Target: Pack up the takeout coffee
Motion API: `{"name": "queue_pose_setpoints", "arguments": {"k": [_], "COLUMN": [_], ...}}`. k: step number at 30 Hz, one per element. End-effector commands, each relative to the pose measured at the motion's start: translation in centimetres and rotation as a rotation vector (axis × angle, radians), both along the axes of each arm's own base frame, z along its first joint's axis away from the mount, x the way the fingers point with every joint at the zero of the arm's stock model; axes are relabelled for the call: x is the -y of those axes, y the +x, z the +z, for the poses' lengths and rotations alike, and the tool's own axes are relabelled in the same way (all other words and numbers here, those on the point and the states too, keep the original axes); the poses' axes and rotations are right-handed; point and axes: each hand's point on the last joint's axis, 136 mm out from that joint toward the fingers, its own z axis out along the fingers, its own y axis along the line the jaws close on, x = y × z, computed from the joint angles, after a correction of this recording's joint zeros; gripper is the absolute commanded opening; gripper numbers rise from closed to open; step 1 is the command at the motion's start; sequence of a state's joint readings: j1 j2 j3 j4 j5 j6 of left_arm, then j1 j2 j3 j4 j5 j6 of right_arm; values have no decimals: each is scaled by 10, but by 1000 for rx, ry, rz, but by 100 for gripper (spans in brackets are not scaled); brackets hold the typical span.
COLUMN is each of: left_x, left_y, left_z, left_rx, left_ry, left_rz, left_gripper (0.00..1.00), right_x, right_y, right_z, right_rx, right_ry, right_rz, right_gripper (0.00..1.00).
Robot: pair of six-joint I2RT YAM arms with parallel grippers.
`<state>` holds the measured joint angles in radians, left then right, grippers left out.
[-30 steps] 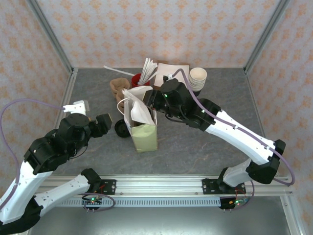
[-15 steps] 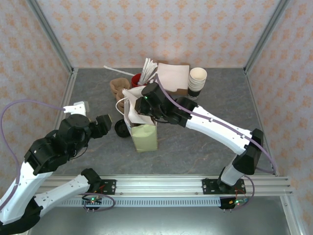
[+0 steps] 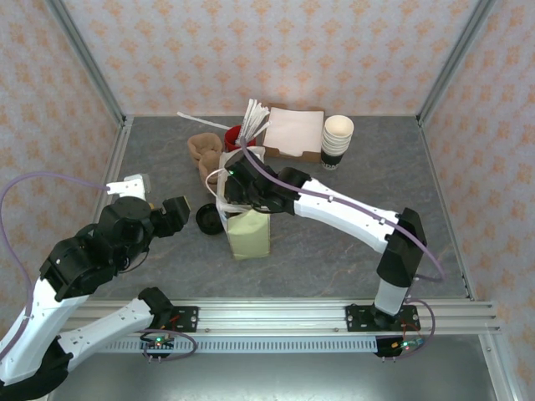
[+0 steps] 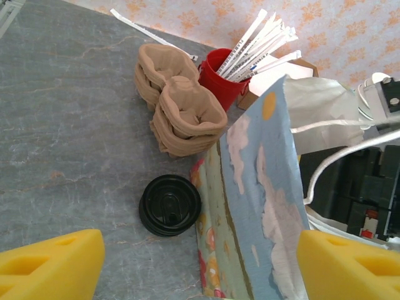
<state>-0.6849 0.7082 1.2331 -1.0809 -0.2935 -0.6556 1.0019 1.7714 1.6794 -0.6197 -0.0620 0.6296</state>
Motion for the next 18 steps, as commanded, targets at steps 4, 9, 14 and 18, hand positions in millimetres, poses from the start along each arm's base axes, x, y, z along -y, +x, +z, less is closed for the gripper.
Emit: {"name": "queue_pose_setpoints", "arguments": {"k": [4, 9, 14, 18], "left_x": [-7, -7, -7, 1], "left_y": [1, 2, 2, 4], "left_z": [0, -1, 0, 1], "left_rx": [16, 13, 18, 16], "left_ry": [1, 4, 1, 0], "left_rz": [40, 41, 41, 3], "left_gripper": [81, 81, 81, 81], "right_x": [9, 13, 17, 25], "right_y": [6, 6, 3, -2], "right_z": [-10, 4, 50, 90], "right_rx": [17, 35, 93, 148], "right_ry": [-109, -115, -61, -9], "right_rz": [-21, -22, 0, 18], "right_gripper": [19, 19, 23, 31]}}
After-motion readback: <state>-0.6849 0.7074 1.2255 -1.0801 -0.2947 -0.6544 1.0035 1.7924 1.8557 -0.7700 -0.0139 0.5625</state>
